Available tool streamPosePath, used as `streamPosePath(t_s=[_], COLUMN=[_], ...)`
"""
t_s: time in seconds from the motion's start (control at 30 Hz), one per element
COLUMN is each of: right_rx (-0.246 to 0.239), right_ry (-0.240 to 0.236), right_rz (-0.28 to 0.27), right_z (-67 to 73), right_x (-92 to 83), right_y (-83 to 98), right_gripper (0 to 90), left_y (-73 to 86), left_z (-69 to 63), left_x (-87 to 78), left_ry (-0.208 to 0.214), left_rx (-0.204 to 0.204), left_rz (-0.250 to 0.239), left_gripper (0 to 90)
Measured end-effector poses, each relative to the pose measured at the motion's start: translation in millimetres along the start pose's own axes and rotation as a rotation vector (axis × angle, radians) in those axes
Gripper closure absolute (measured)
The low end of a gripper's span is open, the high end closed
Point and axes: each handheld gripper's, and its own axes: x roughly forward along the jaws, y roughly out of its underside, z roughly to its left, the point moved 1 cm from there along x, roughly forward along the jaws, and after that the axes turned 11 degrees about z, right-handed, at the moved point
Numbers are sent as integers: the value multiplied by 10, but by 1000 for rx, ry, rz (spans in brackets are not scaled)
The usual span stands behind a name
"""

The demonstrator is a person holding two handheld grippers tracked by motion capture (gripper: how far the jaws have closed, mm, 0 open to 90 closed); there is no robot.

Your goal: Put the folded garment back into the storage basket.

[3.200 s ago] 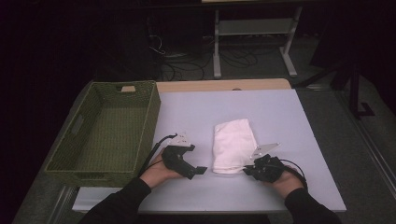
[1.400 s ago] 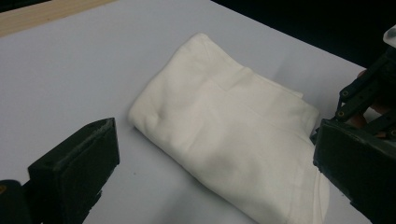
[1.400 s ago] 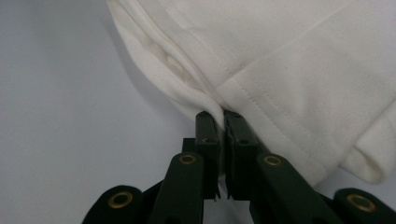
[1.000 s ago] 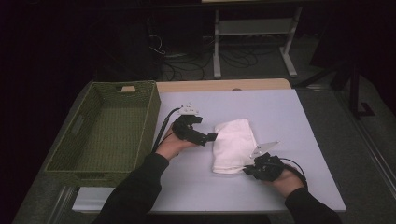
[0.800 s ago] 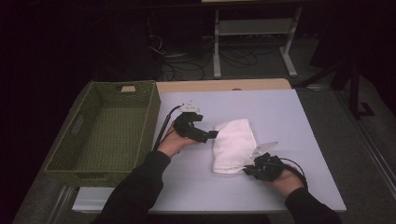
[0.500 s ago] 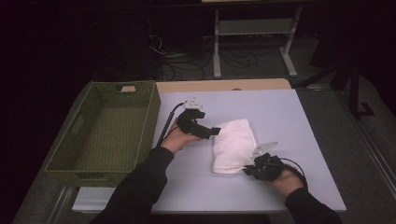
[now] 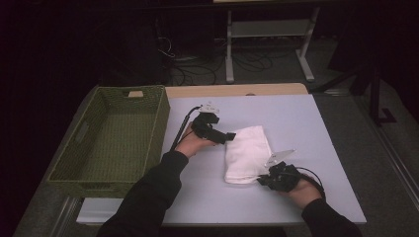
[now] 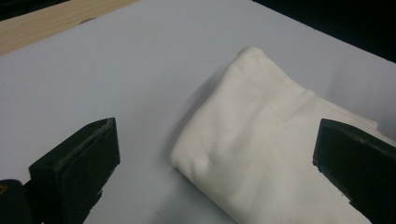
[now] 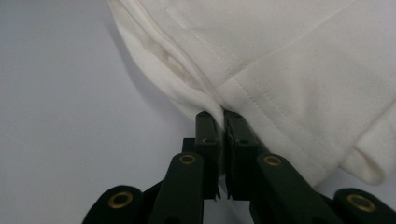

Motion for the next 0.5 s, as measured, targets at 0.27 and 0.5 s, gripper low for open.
streamPosePath(t_s=[0.27, 0.5], right_rx=[-1, -3], right_ry=[0, 1], right_rz=[0, -2], right_z=[-1, -4], right_x=[0, 1], right_y=[0, 1], right_gripper=[839, 839], left_y=[-35, -77], left_z=[81, 125], left_x=[108, 208], left_ry=[-12, -31], left_rx=[-3, 0], left_rz=[15, 35], left_gripper=[0, 51])
